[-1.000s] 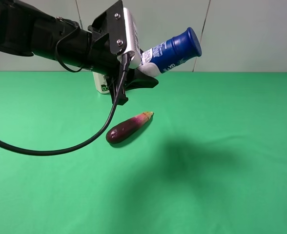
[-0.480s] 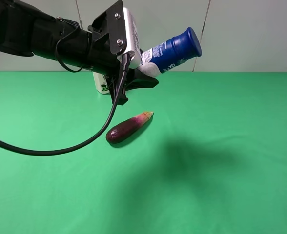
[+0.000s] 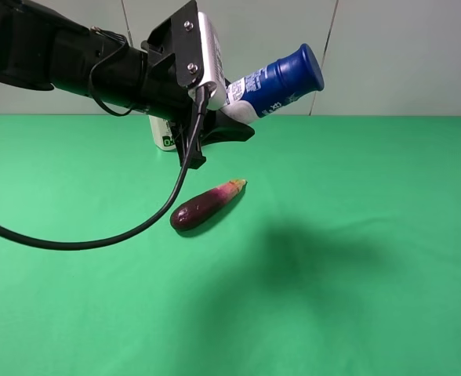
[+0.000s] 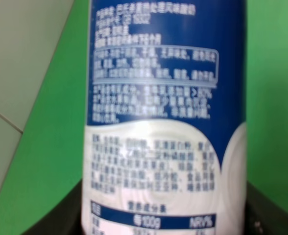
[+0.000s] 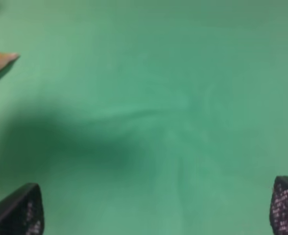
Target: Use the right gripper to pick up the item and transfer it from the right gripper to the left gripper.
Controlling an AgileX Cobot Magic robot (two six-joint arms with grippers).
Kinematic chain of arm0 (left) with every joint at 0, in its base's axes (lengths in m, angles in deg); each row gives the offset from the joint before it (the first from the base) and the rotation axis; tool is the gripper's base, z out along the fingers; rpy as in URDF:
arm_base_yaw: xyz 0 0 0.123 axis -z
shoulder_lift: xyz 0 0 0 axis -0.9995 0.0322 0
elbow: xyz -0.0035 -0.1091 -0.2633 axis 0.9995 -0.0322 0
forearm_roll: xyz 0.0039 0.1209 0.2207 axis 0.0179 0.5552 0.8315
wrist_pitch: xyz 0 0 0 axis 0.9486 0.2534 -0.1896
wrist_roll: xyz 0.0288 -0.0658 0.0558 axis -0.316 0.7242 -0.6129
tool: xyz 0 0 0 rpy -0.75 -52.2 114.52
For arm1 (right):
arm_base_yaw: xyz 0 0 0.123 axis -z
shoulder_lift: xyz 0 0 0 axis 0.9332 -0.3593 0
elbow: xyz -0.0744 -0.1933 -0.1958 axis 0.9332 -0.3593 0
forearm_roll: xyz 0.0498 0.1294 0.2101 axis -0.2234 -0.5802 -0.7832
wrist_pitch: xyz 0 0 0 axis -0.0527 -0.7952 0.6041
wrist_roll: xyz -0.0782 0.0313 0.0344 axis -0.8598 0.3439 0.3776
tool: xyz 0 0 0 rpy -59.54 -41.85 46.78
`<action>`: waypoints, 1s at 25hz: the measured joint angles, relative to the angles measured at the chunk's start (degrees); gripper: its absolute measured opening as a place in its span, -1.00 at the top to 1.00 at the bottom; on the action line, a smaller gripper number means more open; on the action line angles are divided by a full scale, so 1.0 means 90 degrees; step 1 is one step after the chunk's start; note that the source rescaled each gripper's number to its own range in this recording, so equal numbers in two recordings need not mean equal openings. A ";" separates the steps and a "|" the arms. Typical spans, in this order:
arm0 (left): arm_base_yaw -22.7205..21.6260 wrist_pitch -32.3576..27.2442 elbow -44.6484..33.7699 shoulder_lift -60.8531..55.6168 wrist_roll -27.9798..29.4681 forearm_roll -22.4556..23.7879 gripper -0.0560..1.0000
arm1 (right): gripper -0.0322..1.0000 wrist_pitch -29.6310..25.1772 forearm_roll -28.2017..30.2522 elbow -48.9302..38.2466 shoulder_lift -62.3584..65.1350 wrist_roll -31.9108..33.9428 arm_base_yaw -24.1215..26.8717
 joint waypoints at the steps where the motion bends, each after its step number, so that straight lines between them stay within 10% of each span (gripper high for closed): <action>1: 0.0000 0.0000 0.0000 0.0000 0.0000 0.0000 0.89 | -1.00 0.0000 0.0000 -0.0006 0.0138 0.0000 0.0142; 25: 0.0000 0.0000 0.0000 0.0000 0.0007 -0.0007 0.89 | -1.00 0.0011 -0.0198 -0.0005 0.0613 0.0020 0.1672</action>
